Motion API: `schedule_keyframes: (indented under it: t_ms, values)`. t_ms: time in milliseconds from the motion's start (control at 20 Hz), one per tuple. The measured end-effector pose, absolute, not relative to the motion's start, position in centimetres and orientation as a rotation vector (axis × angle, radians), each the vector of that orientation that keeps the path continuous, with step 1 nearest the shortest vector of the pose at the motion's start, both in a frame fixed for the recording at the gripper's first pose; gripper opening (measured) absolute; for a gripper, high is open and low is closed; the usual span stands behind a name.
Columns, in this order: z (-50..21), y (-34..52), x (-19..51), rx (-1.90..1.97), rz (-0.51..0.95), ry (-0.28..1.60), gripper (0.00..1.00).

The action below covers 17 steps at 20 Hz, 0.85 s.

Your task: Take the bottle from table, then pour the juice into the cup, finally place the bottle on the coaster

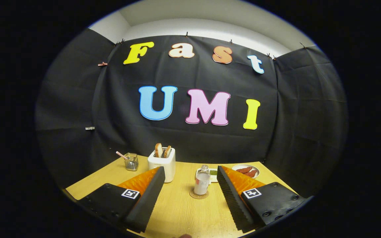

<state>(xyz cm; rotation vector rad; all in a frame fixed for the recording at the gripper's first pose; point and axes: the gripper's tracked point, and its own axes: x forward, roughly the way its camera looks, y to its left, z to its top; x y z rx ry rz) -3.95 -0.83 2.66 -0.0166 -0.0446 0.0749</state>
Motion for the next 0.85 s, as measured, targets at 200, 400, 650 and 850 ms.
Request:
schedule_keyframes:
  t_ms: [200, 400, 650, 850]
  values:
    - [4.9, -1.4, -6.0, -0.022, 0.077, -0.043, 0.97]
    - [6.6, -2.4, -6.5, -0.075, 0.075, -0.034, 0.97]
    - [8.7, -2.8, -6.3, -0.095, 0.061, -0.043, 0.97]
    - [9.3, -2.5, -5.5, -0.077, 0.072, -0.053, 0.97]
